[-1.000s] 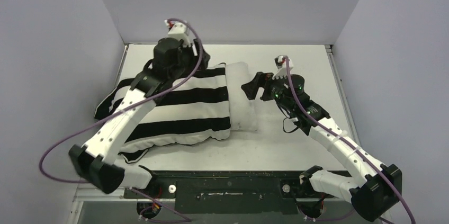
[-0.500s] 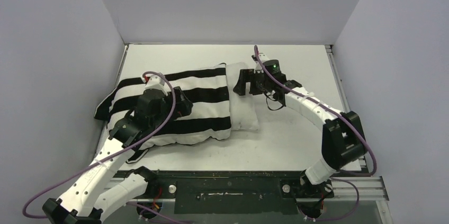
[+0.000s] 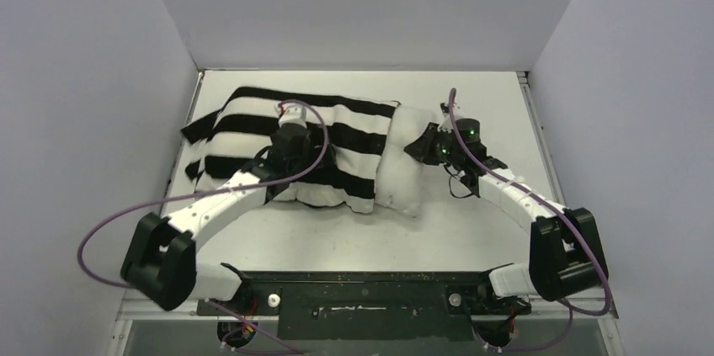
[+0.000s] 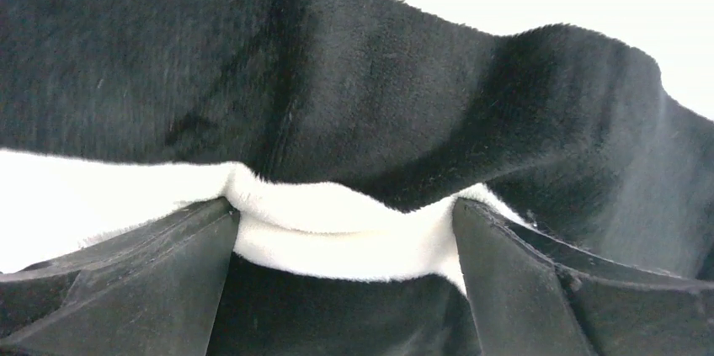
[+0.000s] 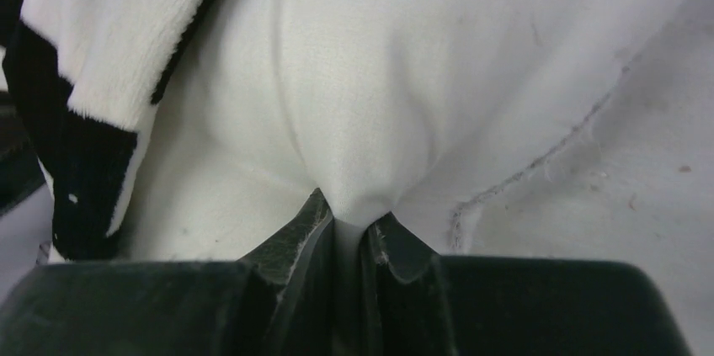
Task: Put the pillow into the pillowcase
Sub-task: Stuff the pillow into the pillowcase.
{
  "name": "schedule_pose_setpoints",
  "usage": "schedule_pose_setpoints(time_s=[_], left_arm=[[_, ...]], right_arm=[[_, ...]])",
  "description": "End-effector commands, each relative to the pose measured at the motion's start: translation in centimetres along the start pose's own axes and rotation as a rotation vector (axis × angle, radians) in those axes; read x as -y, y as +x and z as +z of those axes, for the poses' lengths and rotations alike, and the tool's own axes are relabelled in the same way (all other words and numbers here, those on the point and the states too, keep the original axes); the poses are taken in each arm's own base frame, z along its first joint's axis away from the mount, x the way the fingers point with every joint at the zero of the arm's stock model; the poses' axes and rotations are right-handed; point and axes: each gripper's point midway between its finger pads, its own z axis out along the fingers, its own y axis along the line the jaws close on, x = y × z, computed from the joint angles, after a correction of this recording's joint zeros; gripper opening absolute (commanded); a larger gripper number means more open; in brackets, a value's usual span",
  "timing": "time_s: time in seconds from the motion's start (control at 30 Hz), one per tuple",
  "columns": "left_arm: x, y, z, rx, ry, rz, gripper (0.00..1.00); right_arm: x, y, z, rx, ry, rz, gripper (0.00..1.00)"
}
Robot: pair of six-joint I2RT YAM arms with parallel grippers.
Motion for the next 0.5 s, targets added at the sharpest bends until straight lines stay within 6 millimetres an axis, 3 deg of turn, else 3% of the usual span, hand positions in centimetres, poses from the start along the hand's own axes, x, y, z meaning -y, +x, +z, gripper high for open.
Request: schedule_pose_setpoints(time_s=[0.0, 0.13, 0.3, 0.33, 0.37, 0.4, 0.47], left_arm=[[6.5, -9.8, 3.8, 0.251, 0.118, 0.063, 0.97], [8.0, -12.1, 4.2, 0.297, 0.162, 0.084, 0.97], [7.2, -13.3, 2.8, 0.291, 0.147, 0.115, 0.97], [6.8, -13.5, 2.2, 0.289, 0.141, 0.105, 0.97], [6.2, -13.6, 1.7, 0.281, 0.126, 0.084, 0.97], [5.1, -13.5, 1.2, 0.267, 0.098, 0.064, 0.97], [2.8, -13.1, 0.7, 0.231, 0.046, 0.028, 0.97]], right_arm=[[-0.2, 0.5, -2.3, 0.060, -0.001, 0.062, 0.00], [-0.1, 1.0, -3.0, 0.072, 0.007, 0.076, 0.00], [0.6, 0.1, -3.2, 0.052, 0.071, 0.003, 0.20], [0.8, -0.2, -3.6, 0.040, 0.098, -0.014, 0.26], [0.9, -0.3, -4.1, 0.030, 0.129, -0.028, 0.37], [0.7, -1.0, -4.6, 0.040, 0.147, -0.048, 0.54], [0.1, -2.3, -5.5, 0.067, 0.160, -0.105, 0.72]])
